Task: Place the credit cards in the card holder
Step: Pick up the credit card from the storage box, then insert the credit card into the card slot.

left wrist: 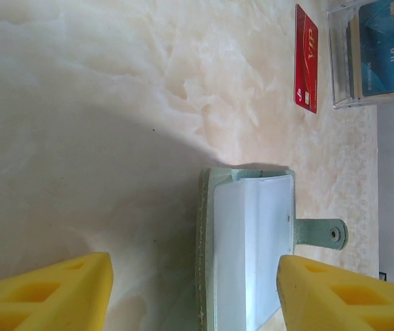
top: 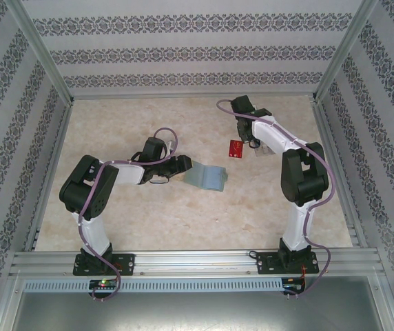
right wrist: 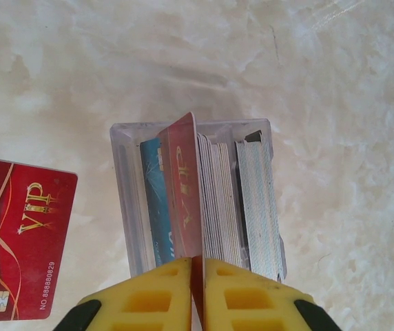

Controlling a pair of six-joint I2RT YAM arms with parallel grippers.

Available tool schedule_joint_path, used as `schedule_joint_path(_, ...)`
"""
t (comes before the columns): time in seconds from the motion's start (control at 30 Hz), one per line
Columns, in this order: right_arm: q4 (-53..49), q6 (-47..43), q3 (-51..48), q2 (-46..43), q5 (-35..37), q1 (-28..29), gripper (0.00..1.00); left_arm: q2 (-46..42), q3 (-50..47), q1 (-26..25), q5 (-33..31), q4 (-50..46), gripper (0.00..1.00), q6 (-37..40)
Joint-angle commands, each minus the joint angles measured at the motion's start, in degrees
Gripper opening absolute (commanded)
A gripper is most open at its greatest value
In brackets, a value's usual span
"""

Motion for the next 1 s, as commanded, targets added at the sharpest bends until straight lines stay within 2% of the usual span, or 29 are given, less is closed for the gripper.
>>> schedule_joint_path(0.0, -1.6, -0.2, 0.6, -1.5, 2.6, 0.0, 0.08, 3.9, -0.6, -0.4, -0.7, -5.1, 0.65, 0.1)
schedule_joint_path(0.17, -2.3, 1.8, 0.3, -3.6, -1.9, 0.3, 0.06, 3.8, -0.4, -0.4, -0.8, -5.5, 0.65, 0.4)
schedule_joint_path(0.37, -1.2, 5.2, -4.7, -12.6, -10.1, 2.3, 0.06, 3.5, 0.3, -0.3, -0.8, -7.0, 0.65, 1.4)
schedule_joint_path(0.5, 2.3, 8.5, -11.6, -19.7, -18.9, 4.4, 0.06, 3.5, 0.7, -0.3, -0.7, -8.0, 0.64, 2.2)
schedule_joint_path(0.6, 7.6, 11.3, -18.6, -24.2, -29.5, 6.3, 0.02, 3.3, 1.1, -0.3, -0.7, -8.8, 0.63, 3.0)
schedule_joint_path(0.67, 11.6, 13.2, -23.1, -26.2, -39.3, 7.1, 0.01, 3.3, 1.3, -0.3, -0.3, -9.2, 0.57, 3.6)
schedule_joint_path(0.83, 25.5, 22.5, -35.6, -28.3, -60.9, 7.4, 0.04, 3.2, 2.2, -0.3, -0.7, -11.3, 0.35, 5.6)
schedule_joint_path(0.97, 26.8, 22.2, -38.6, -25.2, -66.3, 7.0, 0.06, 3.4, 2.4, -0.3, 0.3, -11.0, 0.21, 6.0)
